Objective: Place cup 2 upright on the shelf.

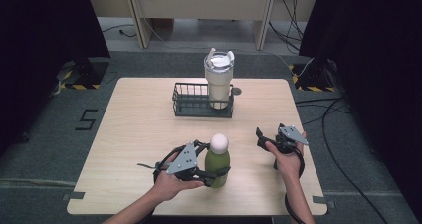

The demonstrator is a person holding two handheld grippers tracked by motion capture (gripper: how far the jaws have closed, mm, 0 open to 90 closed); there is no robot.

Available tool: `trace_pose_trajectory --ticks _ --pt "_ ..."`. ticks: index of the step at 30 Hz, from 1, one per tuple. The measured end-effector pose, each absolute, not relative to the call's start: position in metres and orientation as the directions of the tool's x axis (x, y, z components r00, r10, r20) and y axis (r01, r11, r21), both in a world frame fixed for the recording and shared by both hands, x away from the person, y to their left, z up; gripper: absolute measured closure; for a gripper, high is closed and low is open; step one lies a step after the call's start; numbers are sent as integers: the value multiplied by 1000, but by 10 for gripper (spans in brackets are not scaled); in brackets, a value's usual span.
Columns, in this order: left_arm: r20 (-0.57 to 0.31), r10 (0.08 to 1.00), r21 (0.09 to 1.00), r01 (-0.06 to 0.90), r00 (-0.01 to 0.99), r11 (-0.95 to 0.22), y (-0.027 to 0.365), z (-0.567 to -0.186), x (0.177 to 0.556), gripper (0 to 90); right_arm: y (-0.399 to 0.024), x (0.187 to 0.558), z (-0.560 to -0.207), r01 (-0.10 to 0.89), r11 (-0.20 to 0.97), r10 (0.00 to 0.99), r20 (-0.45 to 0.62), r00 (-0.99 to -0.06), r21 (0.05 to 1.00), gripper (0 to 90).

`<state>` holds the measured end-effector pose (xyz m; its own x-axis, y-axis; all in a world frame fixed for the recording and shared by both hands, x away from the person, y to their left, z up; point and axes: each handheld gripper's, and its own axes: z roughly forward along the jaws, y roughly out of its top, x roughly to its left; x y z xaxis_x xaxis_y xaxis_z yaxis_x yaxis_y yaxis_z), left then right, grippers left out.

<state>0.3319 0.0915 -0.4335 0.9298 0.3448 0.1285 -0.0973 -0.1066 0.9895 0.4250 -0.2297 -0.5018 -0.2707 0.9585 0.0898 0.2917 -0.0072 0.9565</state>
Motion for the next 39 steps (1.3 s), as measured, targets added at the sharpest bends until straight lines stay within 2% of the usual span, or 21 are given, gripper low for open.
trace_pose_trajectory --ticks 39 --pt "175 529 983 -122 830 -133 134 -400 373 244 -229 425 -503 294 -7 960 89 -267 956 60"
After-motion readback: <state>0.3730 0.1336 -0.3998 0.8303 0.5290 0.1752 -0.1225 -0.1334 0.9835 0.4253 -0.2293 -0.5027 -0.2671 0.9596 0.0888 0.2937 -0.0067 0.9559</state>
